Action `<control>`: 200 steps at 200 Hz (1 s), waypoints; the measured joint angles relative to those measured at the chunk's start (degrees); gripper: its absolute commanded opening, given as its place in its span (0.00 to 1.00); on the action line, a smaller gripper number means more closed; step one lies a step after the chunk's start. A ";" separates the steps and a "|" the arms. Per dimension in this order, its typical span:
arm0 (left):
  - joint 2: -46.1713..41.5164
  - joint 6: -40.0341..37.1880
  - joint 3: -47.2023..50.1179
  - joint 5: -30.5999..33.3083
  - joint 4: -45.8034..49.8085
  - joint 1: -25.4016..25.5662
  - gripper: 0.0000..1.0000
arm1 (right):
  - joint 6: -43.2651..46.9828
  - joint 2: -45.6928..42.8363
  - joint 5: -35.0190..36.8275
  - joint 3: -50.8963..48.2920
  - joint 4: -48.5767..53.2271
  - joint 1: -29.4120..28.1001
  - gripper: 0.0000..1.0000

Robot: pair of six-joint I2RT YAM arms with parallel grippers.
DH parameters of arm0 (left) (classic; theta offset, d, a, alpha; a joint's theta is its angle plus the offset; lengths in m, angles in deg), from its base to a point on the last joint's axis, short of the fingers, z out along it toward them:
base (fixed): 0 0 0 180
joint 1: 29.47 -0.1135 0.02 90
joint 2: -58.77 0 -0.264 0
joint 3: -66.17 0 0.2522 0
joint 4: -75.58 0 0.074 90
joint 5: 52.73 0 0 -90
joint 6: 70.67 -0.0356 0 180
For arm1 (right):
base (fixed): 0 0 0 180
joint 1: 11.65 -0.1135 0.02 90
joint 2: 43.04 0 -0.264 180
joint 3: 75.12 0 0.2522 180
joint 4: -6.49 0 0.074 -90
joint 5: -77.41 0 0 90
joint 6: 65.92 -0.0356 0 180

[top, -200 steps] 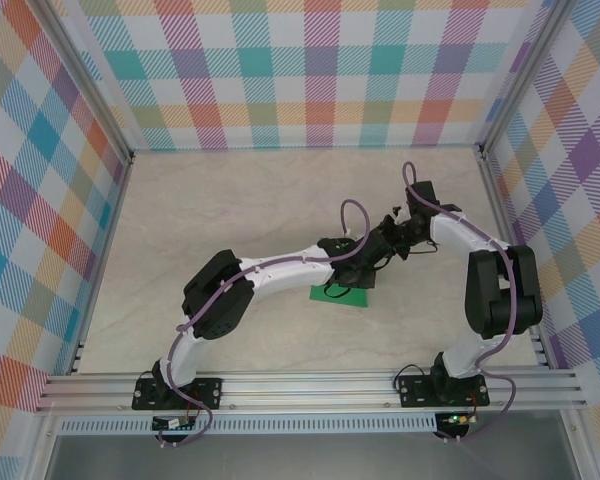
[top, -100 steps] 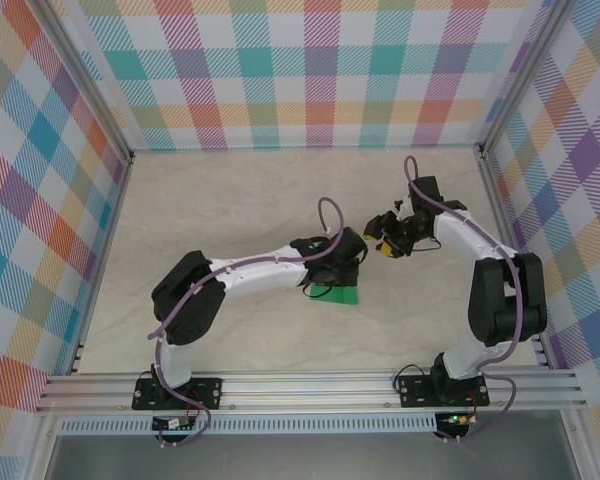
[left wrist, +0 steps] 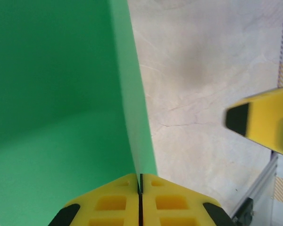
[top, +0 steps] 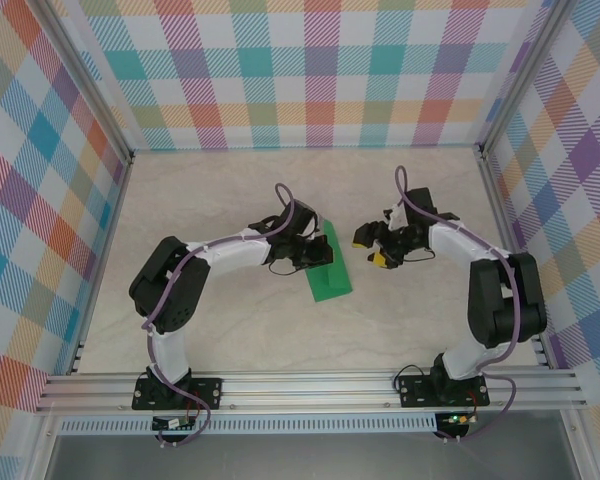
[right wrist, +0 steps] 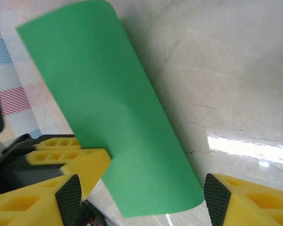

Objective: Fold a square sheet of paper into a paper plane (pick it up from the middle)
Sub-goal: First fold in half a square sheet of paper at the center of the table.

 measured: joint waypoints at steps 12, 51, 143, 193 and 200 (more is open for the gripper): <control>-0.02 -0.04 0.61 -1.36 -0.72 -0.13 0.08 | 0.42 2.34 -0.24 1.01 -0.09 -0.72 0.72; -0.90 -0.28 5.03 -4.63 -1.51 -0.79 0.08 | 2.25 8.55 -0.55 6.32 0.31 -2.47 0.71; -4.90 -1.51 8.59 -6.29 -1.38 -2.40 0.09 | 2.47 9.14 -0.76 3.30 -0.92 -5.70 0.61; -4.15 -2.78 7.10 -6.25 -0.72 -2.80 0.21 | 1.42 9.53 -0.28 2.32 -2.32 -6.21 0.51; -3.91 -2.91 6.71 -6.25 -0.31 -2.84 0.24 | 1.36 9.53 0.09 2.21 -2.54 -6.21 0.49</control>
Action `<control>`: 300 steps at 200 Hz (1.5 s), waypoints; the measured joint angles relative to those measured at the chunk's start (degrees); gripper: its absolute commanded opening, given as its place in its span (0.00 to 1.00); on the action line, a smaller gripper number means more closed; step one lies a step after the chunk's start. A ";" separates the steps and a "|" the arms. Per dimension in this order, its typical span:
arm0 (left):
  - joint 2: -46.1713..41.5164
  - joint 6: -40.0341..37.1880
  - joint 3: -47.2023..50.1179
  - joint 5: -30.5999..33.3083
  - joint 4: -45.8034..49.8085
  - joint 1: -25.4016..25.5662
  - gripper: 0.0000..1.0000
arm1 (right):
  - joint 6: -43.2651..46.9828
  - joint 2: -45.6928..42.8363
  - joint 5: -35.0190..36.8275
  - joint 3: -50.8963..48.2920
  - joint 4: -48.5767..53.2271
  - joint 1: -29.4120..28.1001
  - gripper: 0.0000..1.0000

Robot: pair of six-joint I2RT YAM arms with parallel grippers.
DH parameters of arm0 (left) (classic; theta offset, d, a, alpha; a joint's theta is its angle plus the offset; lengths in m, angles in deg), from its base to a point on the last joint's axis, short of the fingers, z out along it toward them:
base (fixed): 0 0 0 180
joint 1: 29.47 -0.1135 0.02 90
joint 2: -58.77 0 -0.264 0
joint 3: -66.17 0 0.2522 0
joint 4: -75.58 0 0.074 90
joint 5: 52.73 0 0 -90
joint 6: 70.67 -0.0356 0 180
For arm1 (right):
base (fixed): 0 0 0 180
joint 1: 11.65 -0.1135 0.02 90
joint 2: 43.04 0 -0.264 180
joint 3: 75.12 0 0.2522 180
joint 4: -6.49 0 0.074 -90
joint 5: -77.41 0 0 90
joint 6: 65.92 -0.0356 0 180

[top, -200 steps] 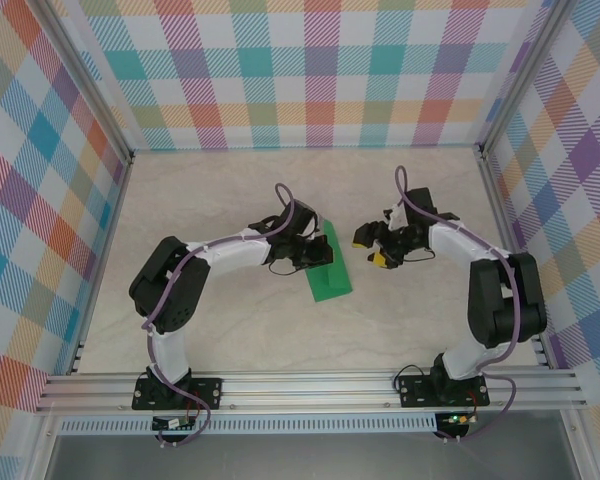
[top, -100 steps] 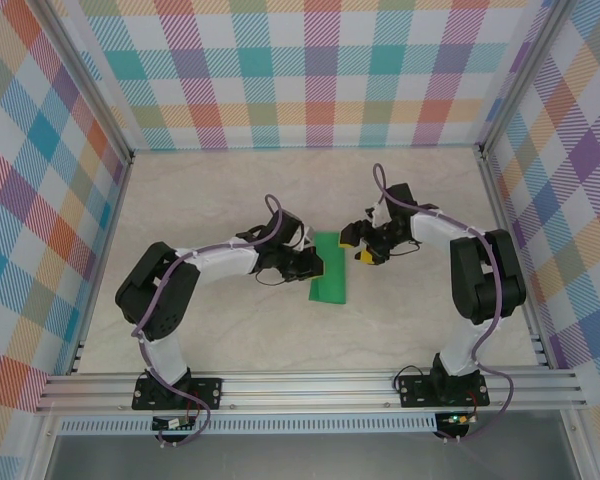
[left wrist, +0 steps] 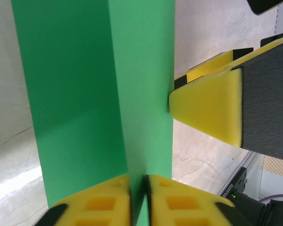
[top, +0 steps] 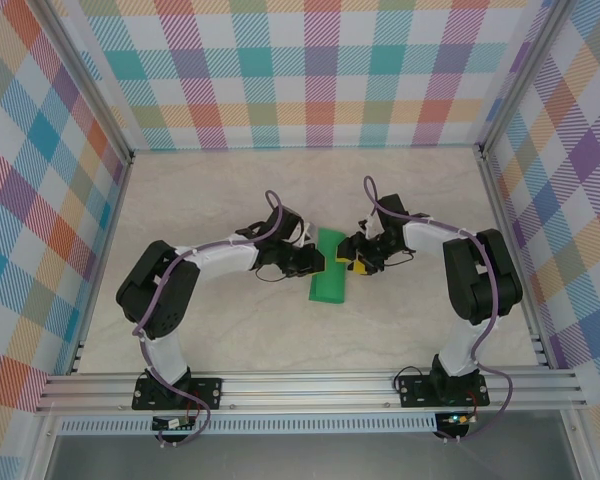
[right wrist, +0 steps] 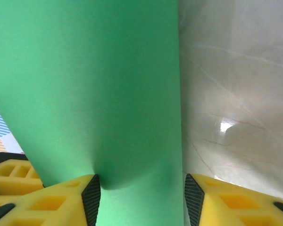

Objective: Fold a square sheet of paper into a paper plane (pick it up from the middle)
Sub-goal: First fold in half a square sheet of paper at the center of the table, then hold the square sheet of paper at the center of the table.

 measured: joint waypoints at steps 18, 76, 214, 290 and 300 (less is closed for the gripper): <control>0.15 -0.02 -0.39 0.22 0.52 -0.13 0.37 | -0.63 0.00 1.09 -0.48 -0.31 0.00 0.47; -4.85 0.00 0.44 9.29 4.46 -0.15 0.52 | -3.04 0.00 5.16 -1.53 -0.81 0.00 0.48; -11.85 1.07 3.17 21.29 8.61 -0.28 0.50 | -4.79 3.41 17.90 6.38 6.95 -6.43 0.53; -11.82 1.07 3.19 21.29 8.96 -0.31 0.49 | -4.02 4.46 19.39 8.26 8.96 -7.08 0.59; -11.82 1.07 3.19 21.29 8.98 -0.31 0.49 | -4.00 4.50 19.41 8.39 9.07 -7.08 0.59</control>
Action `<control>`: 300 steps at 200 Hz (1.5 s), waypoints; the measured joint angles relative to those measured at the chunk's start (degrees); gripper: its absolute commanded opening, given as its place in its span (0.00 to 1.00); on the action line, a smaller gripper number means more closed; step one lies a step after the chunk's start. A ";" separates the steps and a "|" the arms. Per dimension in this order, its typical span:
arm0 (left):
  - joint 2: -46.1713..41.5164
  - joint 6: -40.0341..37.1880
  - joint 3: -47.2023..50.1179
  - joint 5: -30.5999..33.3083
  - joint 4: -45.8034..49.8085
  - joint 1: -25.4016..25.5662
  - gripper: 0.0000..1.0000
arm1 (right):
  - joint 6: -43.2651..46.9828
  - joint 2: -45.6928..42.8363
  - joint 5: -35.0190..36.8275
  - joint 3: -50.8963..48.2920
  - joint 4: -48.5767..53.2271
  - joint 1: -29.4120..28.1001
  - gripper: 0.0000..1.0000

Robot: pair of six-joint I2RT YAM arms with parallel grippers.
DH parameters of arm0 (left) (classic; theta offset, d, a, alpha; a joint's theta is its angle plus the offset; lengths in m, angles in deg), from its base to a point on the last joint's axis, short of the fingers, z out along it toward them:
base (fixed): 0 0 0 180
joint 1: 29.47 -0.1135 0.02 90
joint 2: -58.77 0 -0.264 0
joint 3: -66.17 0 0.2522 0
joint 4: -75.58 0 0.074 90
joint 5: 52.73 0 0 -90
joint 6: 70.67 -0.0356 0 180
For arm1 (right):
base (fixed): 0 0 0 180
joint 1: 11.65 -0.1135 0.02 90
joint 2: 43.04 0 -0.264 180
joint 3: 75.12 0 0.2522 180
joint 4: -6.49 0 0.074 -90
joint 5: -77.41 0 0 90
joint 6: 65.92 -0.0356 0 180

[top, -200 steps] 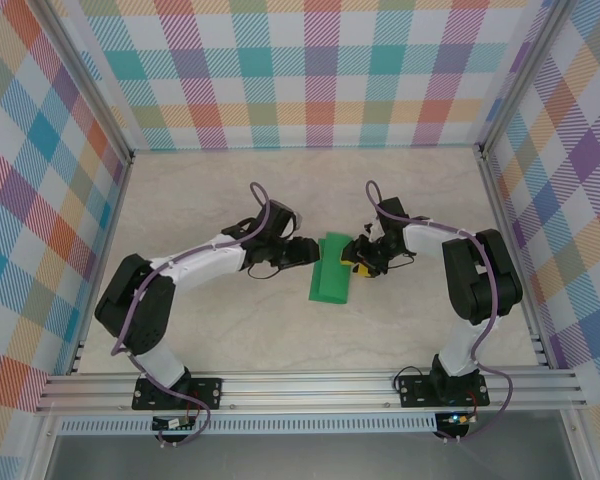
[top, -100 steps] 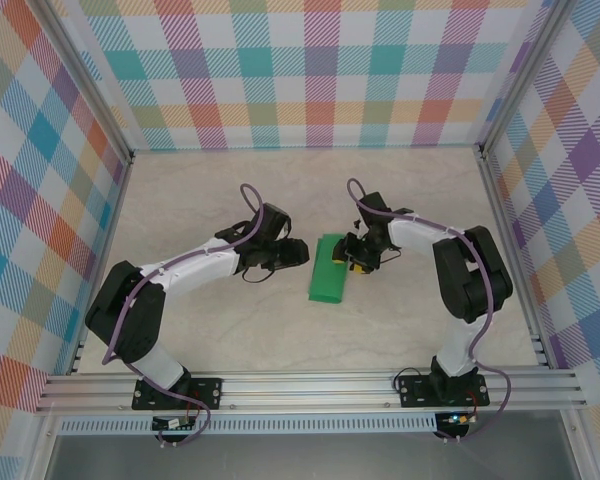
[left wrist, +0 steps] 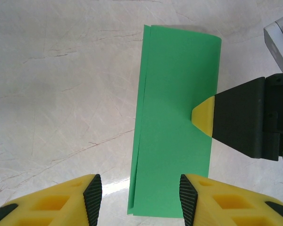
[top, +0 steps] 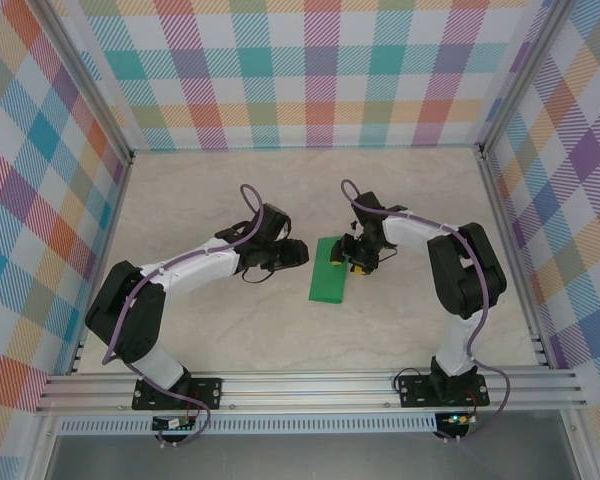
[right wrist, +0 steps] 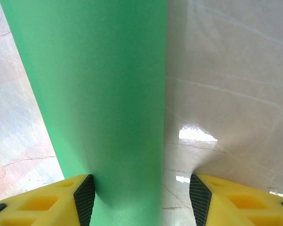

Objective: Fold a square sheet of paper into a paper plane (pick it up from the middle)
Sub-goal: Hold the square sheet of paper at the center of the table.

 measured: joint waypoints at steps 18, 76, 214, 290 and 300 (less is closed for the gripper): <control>-0.02 0.00 0.00 0.00 0.04 0.00 0.50 | 0.00 0.35 0.04 0.66 0.57 0.00 0.60; 0.00 0.00 0.00 -0.02 0.04 0.00 0.49 | 0.87 2.16 0.15 3.30 3.61 -0.39 0.62; 0.02 0.17 0.00 -0.31 0.02 0.00 0.48 | 2.08 3.65 2.25 5.53 6.49 -0.81 0.61; 1.55 1.73 0.00 -2.43 -2.38 -0.20 0.46 | 1.05 3.65 2.82 5.53 6.47 -0.96 0.61; 1.90 2.01 0.00 -2.67 -2.69 -0.20 0.46 | 1.03 3.69 2.86 5.53 6.45 -0.96 0.61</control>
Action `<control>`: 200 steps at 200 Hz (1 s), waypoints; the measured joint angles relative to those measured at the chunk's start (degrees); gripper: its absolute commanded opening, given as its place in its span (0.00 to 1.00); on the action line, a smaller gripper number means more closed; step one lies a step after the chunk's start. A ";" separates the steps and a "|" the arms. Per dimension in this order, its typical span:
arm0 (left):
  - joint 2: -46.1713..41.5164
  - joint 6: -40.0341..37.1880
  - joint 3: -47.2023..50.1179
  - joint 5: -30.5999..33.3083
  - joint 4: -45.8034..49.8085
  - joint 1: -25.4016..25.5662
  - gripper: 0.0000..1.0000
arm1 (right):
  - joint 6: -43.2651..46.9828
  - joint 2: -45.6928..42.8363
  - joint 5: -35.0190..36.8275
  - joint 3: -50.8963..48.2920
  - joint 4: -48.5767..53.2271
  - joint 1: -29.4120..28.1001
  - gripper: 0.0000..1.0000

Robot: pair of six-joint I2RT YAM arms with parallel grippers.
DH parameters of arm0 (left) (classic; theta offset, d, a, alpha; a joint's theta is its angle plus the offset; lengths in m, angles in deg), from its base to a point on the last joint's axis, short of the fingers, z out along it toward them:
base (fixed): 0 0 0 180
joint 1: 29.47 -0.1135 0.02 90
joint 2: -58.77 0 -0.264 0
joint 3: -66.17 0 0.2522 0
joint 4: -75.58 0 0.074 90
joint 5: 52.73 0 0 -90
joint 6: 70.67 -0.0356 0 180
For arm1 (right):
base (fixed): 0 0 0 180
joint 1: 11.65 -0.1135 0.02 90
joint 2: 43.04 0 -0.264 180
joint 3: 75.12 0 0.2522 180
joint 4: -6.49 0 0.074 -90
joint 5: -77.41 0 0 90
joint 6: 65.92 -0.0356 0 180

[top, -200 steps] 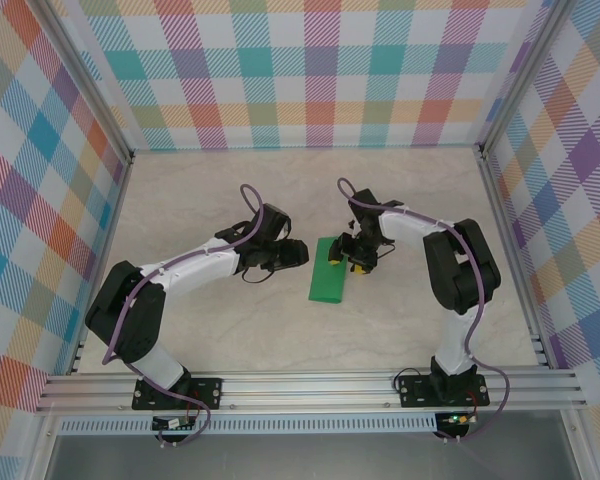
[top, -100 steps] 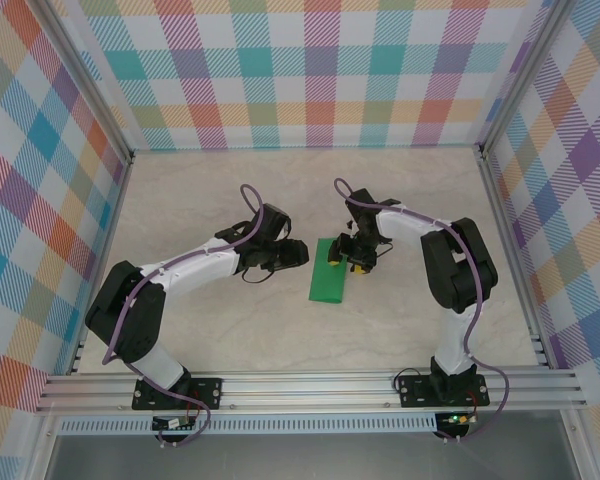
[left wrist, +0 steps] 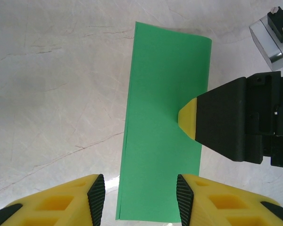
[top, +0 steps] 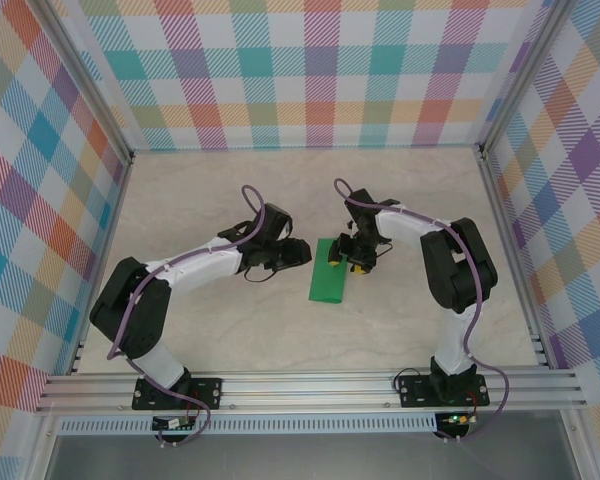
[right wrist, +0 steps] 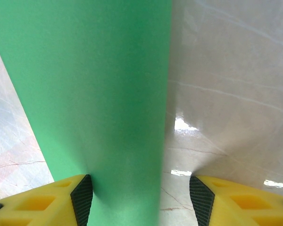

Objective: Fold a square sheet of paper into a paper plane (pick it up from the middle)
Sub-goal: Hold the square sheet of paper at the center of the table.

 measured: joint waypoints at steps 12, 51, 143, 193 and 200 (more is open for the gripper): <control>0.28 0.17 0.00 -0.20 -0.07 0.00 0.46 | -0.04 0.07 0.09 0.07 0.02 -0.02 0.61; 1.73 0.76 0.00 -1.70 -0.76 0.00 0.39 | -0.70 0.42 0.35 0.44 0.28 -0.15 0.61; 9.42 3.30 -2.86 -7.06 -3.06 -0.02 0.27 | -1.25 0.81 0.39 0.81 0.74 -0.17 0.60; 12.90 4.83 -6.14 -9.70 -5.46 -0.02 0.20 | -1.07 0.83 0.39 0.85 0.87 -0.17 0.60; 13.46 5.01 -6.56 -9.94 -5.77 -0.02 0.20 | -1.07 0.83 0.39 0.85 0.87 -0.17 0.60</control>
